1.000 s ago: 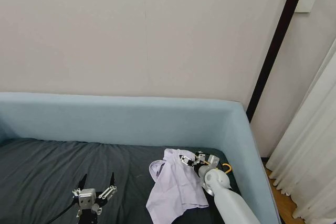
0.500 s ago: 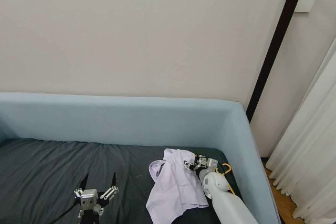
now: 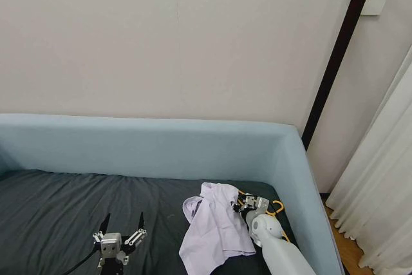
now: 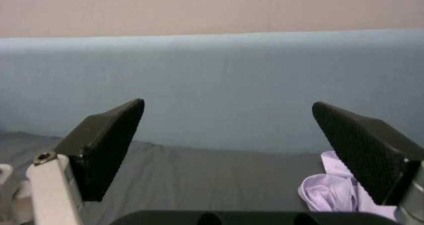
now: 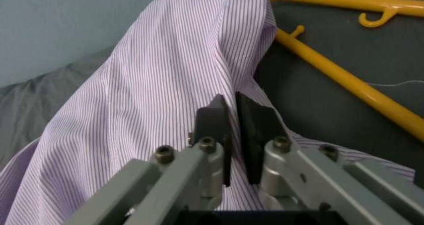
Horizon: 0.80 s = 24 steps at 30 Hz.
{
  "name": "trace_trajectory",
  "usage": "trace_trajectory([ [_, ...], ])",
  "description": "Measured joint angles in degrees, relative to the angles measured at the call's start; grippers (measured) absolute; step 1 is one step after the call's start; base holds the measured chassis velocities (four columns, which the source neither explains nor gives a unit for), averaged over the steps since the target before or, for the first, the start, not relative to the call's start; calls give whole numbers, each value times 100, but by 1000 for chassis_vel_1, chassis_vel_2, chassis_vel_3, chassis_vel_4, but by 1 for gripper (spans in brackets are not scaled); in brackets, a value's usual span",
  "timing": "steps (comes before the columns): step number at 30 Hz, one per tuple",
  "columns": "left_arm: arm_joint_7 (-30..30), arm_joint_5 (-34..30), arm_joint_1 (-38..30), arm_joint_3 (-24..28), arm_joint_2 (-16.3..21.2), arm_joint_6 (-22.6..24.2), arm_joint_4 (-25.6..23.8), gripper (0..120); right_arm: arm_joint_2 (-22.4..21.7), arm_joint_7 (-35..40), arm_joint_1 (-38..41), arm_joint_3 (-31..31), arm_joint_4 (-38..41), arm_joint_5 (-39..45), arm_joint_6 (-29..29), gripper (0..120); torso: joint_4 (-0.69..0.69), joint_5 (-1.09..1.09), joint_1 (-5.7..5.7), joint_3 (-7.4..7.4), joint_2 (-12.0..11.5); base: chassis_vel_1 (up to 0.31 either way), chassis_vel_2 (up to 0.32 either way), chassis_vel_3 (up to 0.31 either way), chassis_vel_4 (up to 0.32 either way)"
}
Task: Pick up the clothes from the sofa and hang them on the clothes hanger.
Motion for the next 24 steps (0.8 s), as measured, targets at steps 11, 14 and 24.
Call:
trace_trajectory([
  [11,-13,-19,-88,104,27,-72,102,100,-157,-201,-28,-113,611,852,1050,0,1,0,0,0,0,0,0,0,0],
  [14,-16,-29,-102,116,55,-101,121,100,-321,-515,-38,-242,909,1249,1615,0,0,0,0,0,0,0,0,0,0],
  [24,-45,-65,-169,234,118,-279,266,100,-998,-1156,-121,-888,2766,2220,2753,0,1,0,0,0,0,0,0,0,0],
])
